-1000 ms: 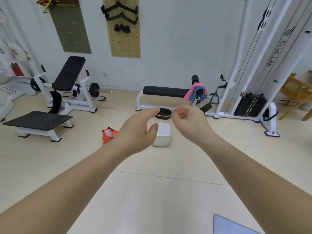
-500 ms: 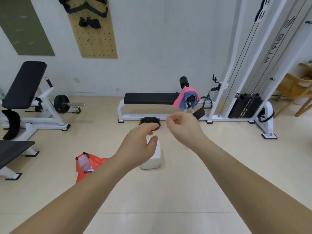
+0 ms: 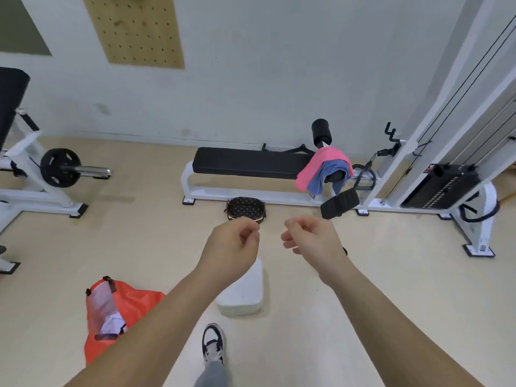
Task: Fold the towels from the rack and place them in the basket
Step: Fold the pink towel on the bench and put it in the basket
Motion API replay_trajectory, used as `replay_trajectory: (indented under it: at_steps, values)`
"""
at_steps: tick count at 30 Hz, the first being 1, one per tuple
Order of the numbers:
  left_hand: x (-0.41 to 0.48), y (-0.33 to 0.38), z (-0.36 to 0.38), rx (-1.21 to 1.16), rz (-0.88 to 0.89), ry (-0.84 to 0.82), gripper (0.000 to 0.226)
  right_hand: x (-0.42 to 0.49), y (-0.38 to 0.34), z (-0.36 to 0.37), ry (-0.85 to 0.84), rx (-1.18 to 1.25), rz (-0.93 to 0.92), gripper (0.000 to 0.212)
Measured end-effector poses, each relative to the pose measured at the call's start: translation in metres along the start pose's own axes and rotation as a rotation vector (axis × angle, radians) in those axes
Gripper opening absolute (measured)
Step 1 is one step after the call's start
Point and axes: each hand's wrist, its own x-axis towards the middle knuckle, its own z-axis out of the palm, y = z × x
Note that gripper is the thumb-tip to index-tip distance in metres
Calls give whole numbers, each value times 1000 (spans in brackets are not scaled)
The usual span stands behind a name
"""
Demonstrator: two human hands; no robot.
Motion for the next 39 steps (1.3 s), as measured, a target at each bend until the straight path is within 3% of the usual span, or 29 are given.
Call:
replay_trajectory:
  at_steps: [6, 12, 15, 20, 24, 28, 32, 34, 36, 39]
  values:
    - [193, -16, 12, 39, 27, -111, 14, 182, -26, 3, 67, -92, 15, 27]
    - [364, 5, 49, 188, 102, -277, 12, 328, -48, -39, 139, -505, -95, 26]
    - [454, 10, 90, 251, 144, -330, 12, 420, -39, -61, 137, -470, -65, 30]
    - [593, 7, 178, 275, 151, -311, 14, 583, -4, -103, 75, -368, -15, 41]
    - [684, -5, 250, 306, 108, -368, 15, 691, 28, -145, 59, -408, 76, 27]
    - [754, -19, 306, 321, 87, -433, 16, 768, 62, -174, 121, -385, 175, 17]
    - [818, -43, 370, 334, 122, -519, 13, 827, 110, -180, 188, -362, 165, 34]
    - [843, -67, 407, 285, 174, -553, 25, 855, 145, -172, 264, -439, 115, 35]
    - [862, -94, 440, 218, 237, -590, 20, 878, 184, -159, 338, -536, 69, 36]
    - [879, -141, 483, 134, 316, -630, 30, 904, 240, -135, 445, -635, 30, 26]
